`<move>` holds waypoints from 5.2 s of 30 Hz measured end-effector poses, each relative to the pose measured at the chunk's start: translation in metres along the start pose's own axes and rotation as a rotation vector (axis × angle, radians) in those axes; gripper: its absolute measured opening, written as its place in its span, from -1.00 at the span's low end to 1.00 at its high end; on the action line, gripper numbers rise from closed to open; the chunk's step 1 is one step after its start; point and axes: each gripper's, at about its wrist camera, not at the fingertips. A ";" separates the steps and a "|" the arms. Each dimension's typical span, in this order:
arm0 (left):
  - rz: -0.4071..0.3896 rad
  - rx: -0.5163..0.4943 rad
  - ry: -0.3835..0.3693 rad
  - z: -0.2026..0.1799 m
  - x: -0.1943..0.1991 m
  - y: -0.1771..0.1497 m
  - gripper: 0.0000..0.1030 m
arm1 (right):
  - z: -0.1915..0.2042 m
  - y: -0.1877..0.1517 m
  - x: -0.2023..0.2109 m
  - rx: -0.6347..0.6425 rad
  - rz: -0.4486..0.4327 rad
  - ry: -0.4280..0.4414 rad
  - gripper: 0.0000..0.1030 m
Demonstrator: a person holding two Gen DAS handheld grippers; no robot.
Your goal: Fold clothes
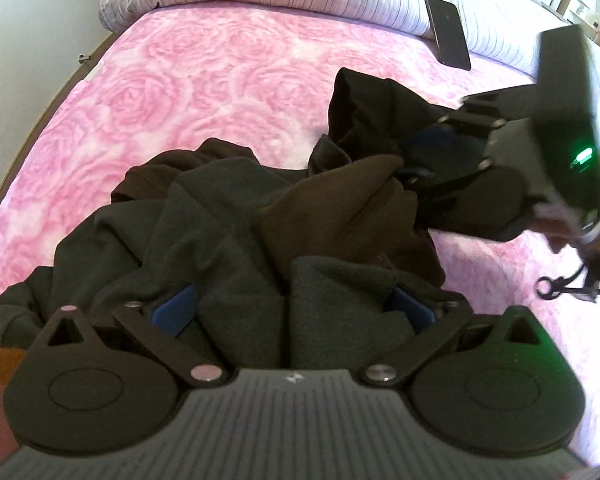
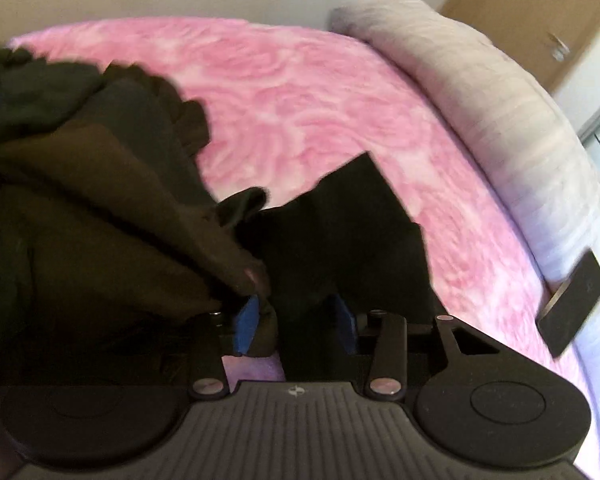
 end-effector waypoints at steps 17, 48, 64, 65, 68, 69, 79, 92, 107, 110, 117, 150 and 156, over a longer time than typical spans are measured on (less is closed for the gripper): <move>-0.108 0.044 -0.062 0.005 0.016 -0.005 0.97 | -0.004 0.009 -0.031 -0.034 0.020 -0.013 -0.04; -0.323 -0.392 -0.326 -0.298 0.080 0.070 0.97 | -0.163 -0.282 0.350 -1.065 -0.664 -0.346 -0.67; -0.186 -0.275 -0.103 -0.464 -0.004 0.038 0.97 | -0.251 -0.369 0.460 -0.975 -0.883 -0.285 -0.72; -0.190 -0.291 -0.079 -0.469 -0.007 0.037 0.97 | -0.253 -0.375 0.466 -0.972 -0.885 -0.296 -0.72; -0.210 -0.373 -0.015 -0.482 -0.016 0.029 0.97 | -0.257 -0.405 0.471 -1.004 -0.843 -0.335 -0.72; -0.223 -0.410 0.013 -0.485 -0.017 0.025 0.97 | -0.259 -0.415 0.471 -1.030 -0.832 -0.340 -0.72; -0.261 -0.526 0.068 -0.494 -0.020 0.016 0.98 | -0.260 -0.474 0.497 -1.095 -0.818 -0.461 -0.72; -0.278 -0.557 0.066 -0.490 -0.008 0.015 0.98 | -0.243 -0.576 0.400 -1.400 -0.474 -0.395 -0.70; -0.267 -0.468 -0.041 -0.475 0.036 -0.011 0.97 | -0.236 -0.609 0.402 -1.581 -0.109 -0.585 -0.13; -0.316 -0.373 -0.047 -0.468 0.050 -0.007 0.97 | -0.237 -0.586 0.418 -1.531 -0.165 -0.639 -0.10; -0.227 -0.137 -0.036 -0.469 0.020 0.018 0.97 | -0.305 -0.470 0.362 -1.055 -0.362 -0.134 0.00; -0.195 -0.200 -0.077 -0.479 -0.030 0.047 0.96 | -0.306 -0.334 0.256 -0.742 -0.201 -0.056 -0.19; -0.146 -0.269 -0.088 -0.484 -0.058 0.051 1.00 | -0.260 -0.418 0.239 -0.906 -0.078 0.014 -0.29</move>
Point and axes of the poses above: each gripper's, at about its wrist camera, not at the fingertips, and x roughly against the way its jaws point, z to its left, y to its top, and after that the axes turned 12 degrees about y, right-handed
